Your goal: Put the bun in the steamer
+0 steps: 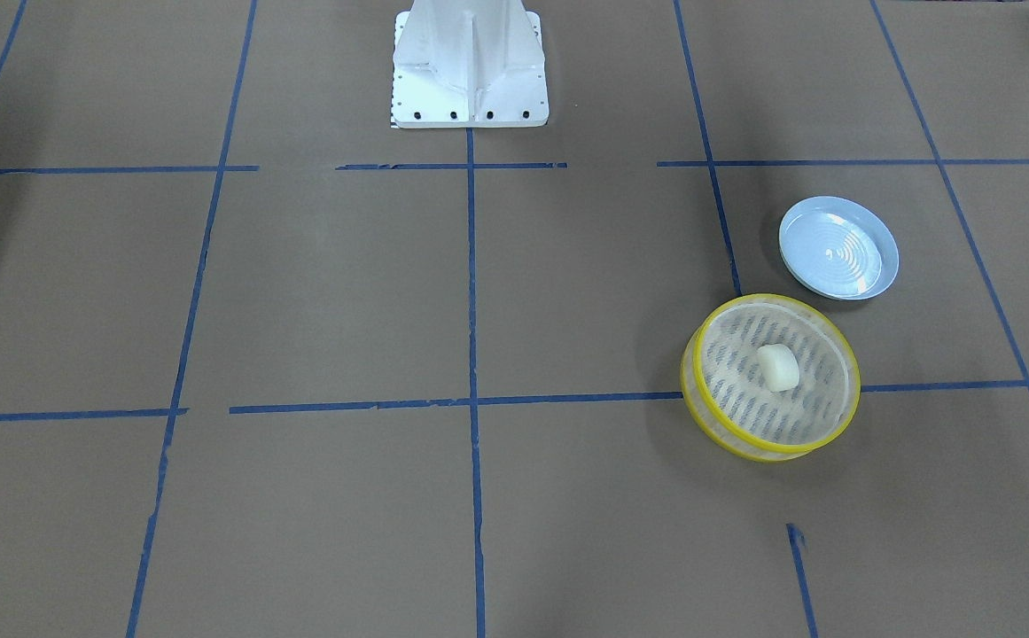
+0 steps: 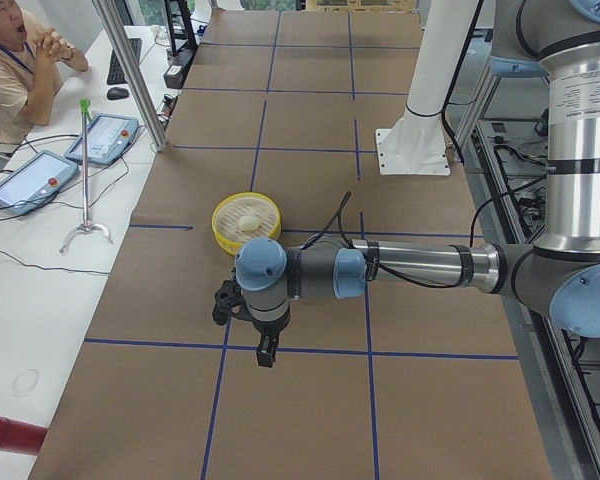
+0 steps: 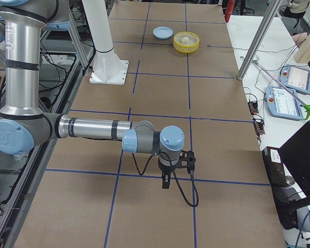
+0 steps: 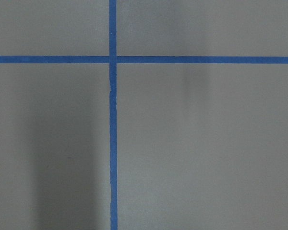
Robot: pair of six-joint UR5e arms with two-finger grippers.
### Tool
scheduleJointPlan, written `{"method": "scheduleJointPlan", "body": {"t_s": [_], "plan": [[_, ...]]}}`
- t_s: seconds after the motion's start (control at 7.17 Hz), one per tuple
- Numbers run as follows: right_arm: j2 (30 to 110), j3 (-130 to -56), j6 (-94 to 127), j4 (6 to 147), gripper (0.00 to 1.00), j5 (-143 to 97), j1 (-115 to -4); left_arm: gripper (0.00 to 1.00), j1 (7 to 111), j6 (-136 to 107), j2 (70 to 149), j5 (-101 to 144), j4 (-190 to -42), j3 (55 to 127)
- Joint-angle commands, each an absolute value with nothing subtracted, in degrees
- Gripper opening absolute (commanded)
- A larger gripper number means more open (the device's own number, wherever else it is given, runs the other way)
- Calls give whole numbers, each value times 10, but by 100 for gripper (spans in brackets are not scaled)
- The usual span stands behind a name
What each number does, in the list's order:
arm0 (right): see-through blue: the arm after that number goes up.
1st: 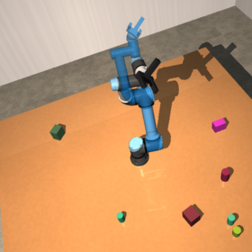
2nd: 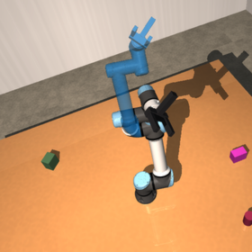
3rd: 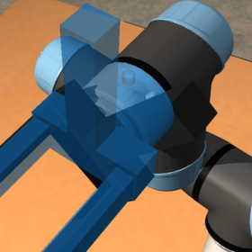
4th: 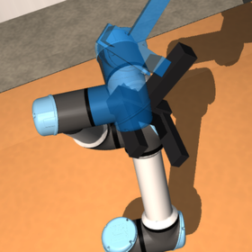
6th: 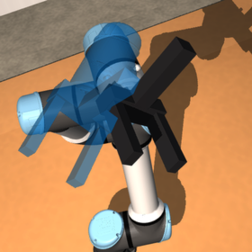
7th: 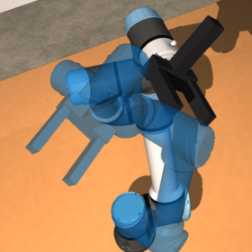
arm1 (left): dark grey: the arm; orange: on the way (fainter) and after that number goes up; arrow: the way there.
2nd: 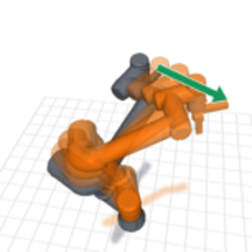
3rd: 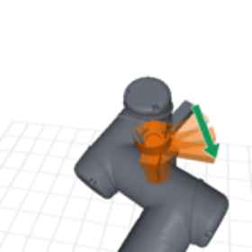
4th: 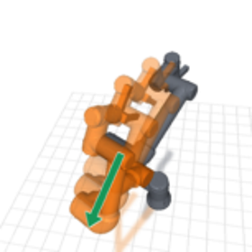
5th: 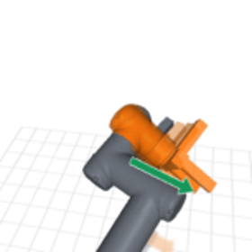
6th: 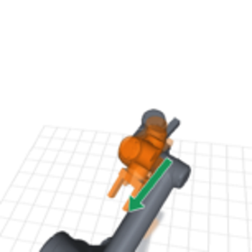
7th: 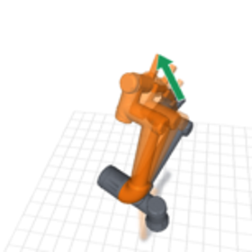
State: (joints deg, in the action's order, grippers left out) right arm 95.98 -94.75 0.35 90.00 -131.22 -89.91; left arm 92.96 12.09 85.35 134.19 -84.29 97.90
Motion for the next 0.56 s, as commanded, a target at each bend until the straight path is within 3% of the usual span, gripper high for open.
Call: {"method": "scheduleJointPlan", "body": {"t_s": [0.0,0.42], "plan": [[960,-947,4,900,100,-1312,-899,100,931,122,855,1344,-840,980],[960,-947,4,900,100,-1312,-899,100,932,121,855,1344,-839,988]]}}
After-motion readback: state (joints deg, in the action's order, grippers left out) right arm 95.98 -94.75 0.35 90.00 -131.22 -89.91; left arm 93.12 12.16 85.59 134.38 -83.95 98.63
